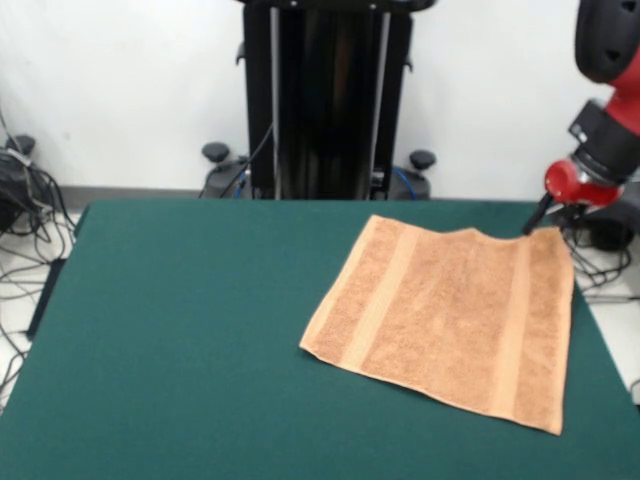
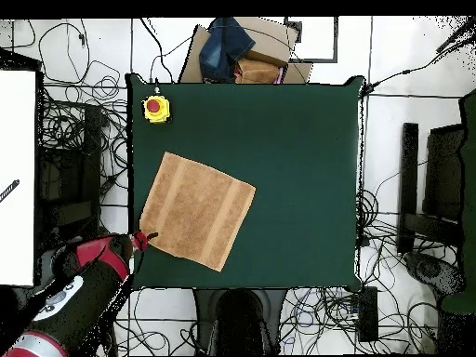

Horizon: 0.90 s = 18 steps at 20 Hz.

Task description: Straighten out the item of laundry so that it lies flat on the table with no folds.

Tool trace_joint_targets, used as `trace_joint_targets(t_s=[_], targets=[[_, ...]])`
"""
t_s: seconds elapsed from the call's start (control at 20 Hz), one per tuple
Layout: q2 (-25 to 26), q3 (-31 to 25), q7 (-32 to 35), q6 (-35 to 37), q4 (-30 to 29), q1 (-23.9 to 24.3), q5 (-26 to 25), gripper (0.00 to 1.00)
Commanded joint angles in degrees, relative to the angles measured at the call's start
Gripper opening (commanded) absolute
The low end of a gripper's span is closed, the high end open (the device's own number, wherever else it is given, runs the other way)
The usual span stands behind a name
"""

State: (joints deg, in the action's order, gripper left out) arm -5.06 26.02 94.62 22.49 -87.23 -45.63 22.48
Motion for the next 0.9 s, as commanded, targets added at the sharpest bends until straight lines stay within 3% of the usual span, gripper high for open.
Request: trace_joint_targets(t_s=[0.05, 0.2, 0.45, 0.75, 0.9], targets=[[-0.43, -3.27, 8.63, 3.83, 1.84, 2.02, -2.46, 1.0], [-3.52, -4.03, 9.92, 6.53, -0.21, 2.08, -1.73, 1.0], [-15.0, -3.78, 7.64, 19.83, -3.17, 2.64, -3.24, 1.0], [-18.53, -5.03, 6.31, 21.45, -4.5, 3.72, -4.17, 1.0], [-18.4, -5.63, 7.09, 18.78, -5.13, 3.74, -4.02, 1.0]])
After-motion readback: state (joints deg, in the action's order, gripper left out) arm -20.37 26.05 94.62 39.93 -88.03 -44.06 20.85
